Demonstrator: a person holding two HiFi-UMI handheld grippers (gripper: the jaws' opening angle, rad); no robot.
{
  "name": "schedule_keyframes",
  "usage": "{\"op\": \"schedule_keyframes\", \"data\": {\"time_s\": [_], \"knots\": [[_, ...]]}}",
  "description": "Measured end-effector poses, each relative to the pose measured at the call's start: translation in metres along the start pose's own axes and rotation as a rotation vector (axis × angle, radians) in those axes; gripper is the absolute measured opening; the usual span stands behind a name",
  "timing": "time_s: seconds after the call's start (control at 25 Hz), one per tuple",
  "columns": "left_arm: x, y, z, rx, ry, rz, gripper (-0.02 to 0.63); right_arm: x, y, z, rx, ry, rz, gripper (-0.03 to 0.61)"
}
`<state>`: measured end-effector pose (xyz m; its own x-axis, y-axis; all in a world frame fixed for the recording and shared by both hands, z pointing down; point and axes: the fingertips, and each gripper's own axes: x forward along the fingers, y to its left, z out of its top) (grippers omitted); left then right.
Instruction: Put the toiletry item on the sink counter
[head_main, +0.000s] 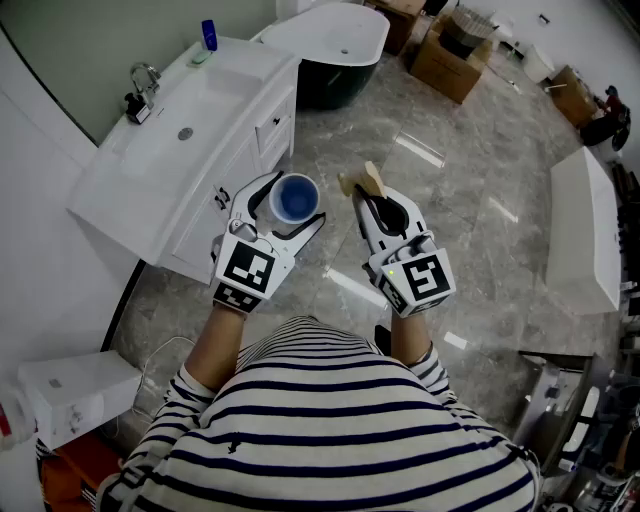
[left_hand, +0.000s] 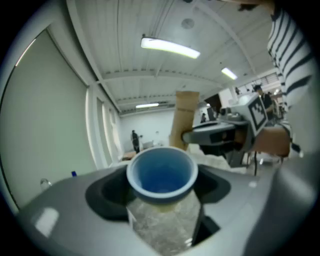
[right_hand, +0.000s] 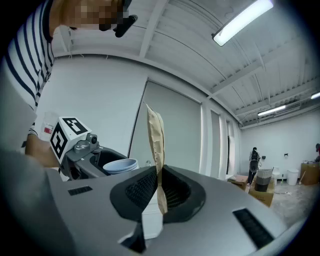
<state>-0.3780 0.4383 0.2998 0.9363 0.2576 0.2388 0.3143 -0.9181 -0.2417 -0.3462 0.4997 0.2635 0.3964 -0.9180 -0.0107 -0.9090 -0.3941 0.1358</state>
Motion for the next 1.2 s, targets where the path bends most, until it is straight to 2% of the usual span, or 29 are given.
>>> {"op": "schedule_keyframes", "data": {"time_s": [0.44, 0.88, 1.2], "knots": [[0.006, -0.002, 0.005, 0.008, 0.002, -0.009, 0.374, -0.001, -0.005, 0.004, 0.005, -0.011, 0.007, 0.029], [0.018, -0.009, 0.004, 0.001, 0.024, -0.018, 0.374, -0.009, -0.02, 0.009, 0.081, -0.063, 0.017, 0.029], [0.032, 0.012, -0.011, -0.036, 0.044, -0.01, 0.374, 0.018, -0.026, -0.004, 0.104, -0.041, 0.039, 0.029]]}}
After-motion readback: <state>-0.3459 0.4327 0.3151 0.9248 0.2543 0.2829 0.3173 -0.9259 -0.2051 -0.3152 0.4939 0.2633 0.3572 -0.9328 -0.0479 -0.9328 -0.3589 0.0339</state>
